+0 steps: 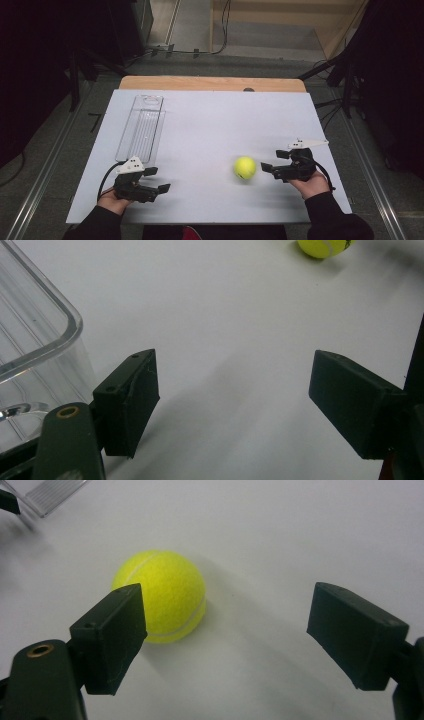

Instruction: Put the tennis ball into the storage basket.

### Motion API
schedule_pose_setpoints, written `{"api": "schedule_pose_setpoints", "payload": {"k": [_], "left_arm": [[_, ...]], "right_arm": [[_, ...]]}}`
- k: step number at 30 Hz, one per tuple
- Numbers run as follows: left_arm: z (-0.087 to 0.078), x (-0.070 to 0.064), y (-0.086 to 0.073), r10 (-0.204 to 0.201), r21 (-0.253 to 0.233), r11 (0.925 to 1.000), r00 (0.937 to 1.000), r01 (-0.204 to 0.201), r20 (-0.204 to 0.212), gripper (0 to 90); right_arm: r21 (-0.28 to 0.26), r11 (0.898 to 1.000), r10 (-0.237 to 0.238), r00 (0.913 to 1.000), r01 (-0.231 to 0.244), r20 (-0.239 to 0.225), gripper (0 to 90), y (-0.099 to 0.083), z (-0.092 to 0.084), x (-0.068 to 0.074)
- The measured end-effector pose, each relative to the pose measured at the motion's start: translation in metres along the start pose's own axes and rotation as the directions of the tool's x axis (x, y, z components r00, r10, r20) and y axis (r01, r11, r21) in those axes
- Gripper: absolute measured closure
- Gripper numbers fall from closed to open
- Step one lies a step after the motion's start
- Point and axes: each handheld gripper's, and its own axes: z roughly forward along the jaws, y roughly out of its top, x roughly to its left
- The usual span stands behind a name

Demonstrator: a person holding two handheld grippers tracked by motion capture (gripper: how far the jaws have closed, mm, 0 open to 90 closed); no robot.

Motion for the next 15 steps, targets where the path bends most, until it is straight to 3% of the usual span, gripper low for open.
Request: {"api": "schedule_pose_setpoints", "payload": {"k": [4, 15], "left_arm": [[0.000, 0.001, 0.000, 0.000, -0.011, 0.9999, 1.0000, 0.000, 0.001, 20.8], [0.001, 0.001, 0.000, -0.001, -0.002, 1.0000, 1.0000, 0.001, -0.001, 20.8]], "right_arm": [[-0.011, 1.000, -0.003, 0.9998, 0.003, 0.019, 14.0, 0.006, 0.002, 0.003], [-0.017, 0.998, -0.061, 0.9978, 0.060, -0.026, 14.0, 0.025, 0.009, 0.014]]}}
